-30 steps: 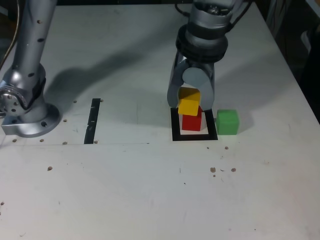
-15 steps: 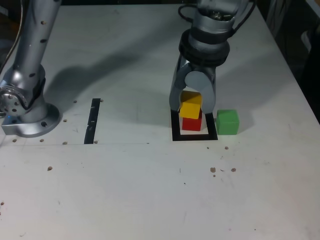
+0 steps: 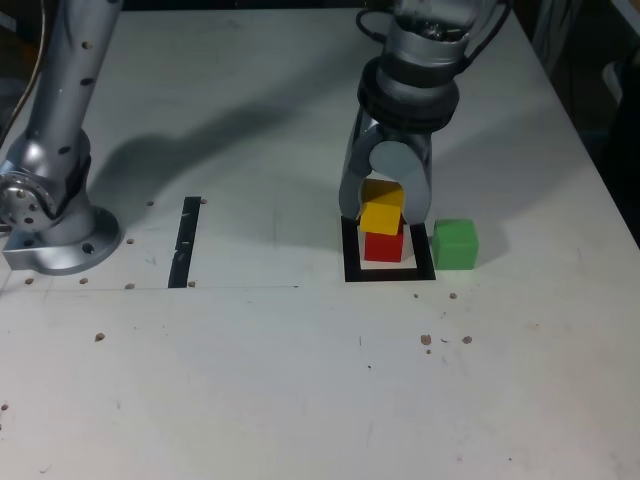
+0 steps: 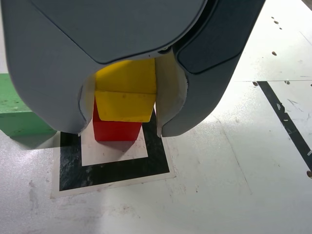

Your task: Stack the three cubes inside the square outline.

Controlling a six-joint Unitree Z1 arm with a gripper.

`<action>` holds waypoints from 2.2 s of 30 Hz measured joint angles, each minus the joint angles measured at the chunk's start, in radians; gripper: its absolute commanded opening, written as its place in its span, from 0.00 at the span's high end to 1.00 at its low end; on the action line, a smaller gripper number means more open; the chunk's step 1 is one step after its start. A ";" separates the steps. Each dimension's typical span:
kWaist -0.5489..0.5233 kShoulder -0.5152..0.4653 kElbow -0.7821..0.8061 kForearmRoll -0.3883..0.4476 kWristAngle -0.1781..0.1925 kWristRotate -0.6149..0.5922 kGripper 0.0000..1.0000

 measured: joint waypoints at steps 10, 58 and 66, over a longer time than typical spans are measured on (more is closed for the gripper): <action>0.000 -0.005 0.008 -0.022 -0.001 -0.003 0.47; -0.186 0.014 -0.342 0.181 0.108 -0.101 0.01; -0.187 0.065 -0.376 0.175 0.126 -0.052 0.01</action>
